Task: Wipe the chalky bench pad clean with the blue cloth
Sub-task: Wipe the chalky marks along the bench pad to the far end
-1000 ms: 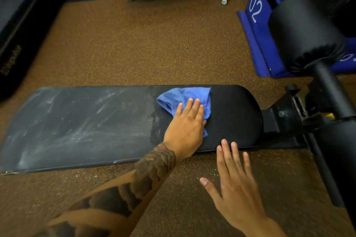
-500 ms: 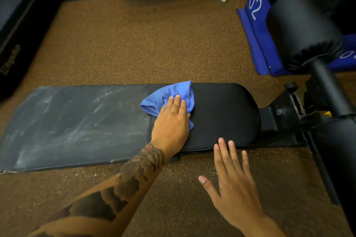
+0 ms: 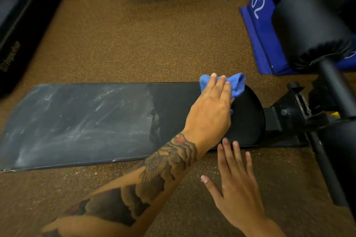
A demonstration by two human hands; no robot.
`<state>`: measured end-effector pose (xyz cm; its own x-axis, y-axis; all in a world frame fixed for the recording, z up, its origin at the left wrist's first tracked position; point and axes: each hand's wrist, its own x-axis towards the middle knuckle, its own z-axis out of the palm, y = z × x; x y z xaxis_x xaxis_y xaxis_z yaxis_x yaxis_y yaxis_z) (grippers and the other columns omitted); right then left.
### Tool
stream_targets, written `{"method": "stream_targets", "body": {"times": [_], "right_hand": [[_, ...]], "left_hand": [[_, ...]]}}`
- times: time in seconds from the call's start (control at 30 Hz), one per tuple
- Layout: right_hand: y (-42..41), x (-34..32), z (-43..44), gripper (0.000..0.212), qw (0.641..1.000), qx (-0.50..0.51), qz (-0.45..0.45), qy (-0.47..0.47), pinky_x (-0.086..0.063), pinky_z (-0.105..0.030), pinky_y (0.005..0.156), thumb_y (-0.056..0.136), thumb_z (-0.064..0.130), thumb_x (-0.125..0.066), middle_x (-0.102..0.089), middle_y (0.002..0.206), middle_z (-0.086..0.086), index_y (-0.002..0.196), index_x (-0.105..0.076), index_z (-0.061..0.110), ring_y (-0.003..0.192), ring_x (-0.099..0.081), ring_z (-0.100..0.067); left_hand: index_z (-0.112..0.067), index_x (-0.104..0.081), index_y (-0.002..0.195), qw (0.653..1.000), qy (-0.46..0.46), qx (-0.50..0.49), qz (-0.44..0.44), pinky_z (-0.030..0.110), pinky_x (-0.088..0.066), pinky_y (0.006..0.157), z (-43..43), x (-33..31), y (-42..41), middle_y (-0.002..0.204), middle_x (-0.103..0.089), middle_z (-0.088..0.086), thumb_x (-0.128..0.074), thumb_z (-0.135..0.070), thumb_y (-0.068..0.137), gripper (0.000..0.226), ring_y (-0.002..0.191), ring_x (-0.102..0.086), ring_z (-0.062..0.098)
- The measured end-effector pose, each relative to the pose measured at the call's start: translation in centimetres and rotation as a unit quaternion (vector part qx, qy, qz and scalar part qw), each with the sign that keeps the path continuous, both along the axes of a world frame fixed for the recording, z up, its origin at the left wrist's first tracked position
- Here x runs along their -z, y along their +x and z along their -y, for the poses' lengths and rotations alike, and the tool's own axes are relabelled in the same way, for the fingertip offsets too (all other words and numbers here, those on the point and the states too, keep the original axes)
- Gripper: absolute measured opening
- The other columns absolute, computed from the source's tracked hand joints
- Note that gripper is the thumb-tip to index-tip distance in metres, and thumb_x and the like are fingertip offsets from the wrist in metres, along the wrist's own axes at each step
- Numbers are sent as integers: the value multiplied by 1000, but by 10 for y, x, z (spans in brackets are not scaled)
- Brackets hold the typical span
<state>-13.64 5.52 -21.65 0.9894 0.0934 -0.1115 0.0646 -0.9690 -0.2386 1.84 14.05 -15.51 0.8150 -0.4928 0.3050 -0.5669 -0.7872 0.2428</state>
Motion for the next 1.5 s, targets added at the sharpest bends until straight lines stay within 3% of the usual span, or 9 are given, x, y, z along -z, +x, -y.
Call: {"method": "stream_targets", "body": {"times": [0.1, 0.2, 0.37, 0.6, 0.8, 1.0, 1.13, 1.2, 1.5], "right_hand": [[0, -1, 0, 81, 1000, 4, -1, 0, -9, -48, 112, 90, 65, -28, -9, 158, -6, 148, -16, 11, 145, -3, -24], [0, 0, 0, 81, 1000, 6, -1, -6, -8, -48, 112, 90, 66, -27, -7, 158, -5, 148, -12, 12, 145, -2, -23], [-1, 2, 0, 80, 1000, 5, 2, -12, -6, -47, 112, 90, 65, -29, -7, 158, -6, 148, -12, 12, 145, -1, -23], [-1, 3, -3, 79, 1000, 13, 6, -10, -8, -48, 112, 90, 63, -28, -6, 158, -6, 148, -14, 11, 145, -2, -24], [-1, 3, -4, 79, 1000, 19, 5, -14, -7, -48, 112, 90, 65, -27, -7, 158, -6, 148, -15, 12, 145, -2, -23], [0, 2, -1, 80, 1000, 11, 6, -11, -7, -47, 112, 89, 65, -27, -9, 157, -6, 148, -14, 12, 145, -4, -23], [0, 2, -3, 80, 1000, 16, 6, -8, -7, -48, 112, 90, 66, -25, -8, 157, -6, 148, -13, 13, 145, -2, -23], [-1, 2, -4, 80, 1000, 17, 9, -10, -6, -47, 112, 90, 65, -26, -8, 158, -6, 148, -13, 12, 145, -2, -23], [-1, 4, -5, 79, 1000, 18, 12, -21, -5, -47, 113, 91, 64, -27, -6, 158, -6, 148, -11, 12, 145, 0, -23]], "left_hand": [[11, -47, 131, 992, 108, -45, -38, 49, -38, 108, -20, 16, -8, 136, -49, 29, -46, -13, 92, 45, 136, -34, 47], [1, -26, 147, 968, 188, -91, -136, 50, -16, 116, -39, 29, -19, 155, -22, 25, -24, -32, 101, 57, 145, -8, 43], [-15, -23, 151, 981, 147, -83, -97, 54, -2, 118, -34, 32, -15, 161, -13, 12, -21, -55, 96, 69, 147, -2, 37], [-20, -6, 154, 974, 163, -63, -142, 48, -2, 119, -35, 48, 10, 162, 4, 6, -19, -45, 102, 59, 148, 6, 30], [-11, -19, 152, 976, 138, -69, -151, 50, -13, 117, -45, 44, 7, 161, -9, 12, -5, -35, 97, 62, 147, -6, 37], [1, -48, 136, 984, 112, -67, -121, 54, -35, 106, -46, 51, -33, 146, -42, 21, -27, -24, 93, 54, 134, -37, 45], [-4, -37, 144, 982, 103, -47, -149, 50, -19, 115, -37, 47, -15, 155, -28, 16, -17, -31, 97, 58, 144, -19, 42], [-7, -29, 149, 982, 111, -43, -147, 49, -12, 117, -35, 50, 2, 159, -19, 13, -23, -29, 101, 52, 146, -10, 39], [-7, -24, 150, 976, 101, -104, -161, 48, -11, 116, -59, 48, 39, 160, -16, 11, -31, -21, 102, 50, 146, -11, 36]]}}
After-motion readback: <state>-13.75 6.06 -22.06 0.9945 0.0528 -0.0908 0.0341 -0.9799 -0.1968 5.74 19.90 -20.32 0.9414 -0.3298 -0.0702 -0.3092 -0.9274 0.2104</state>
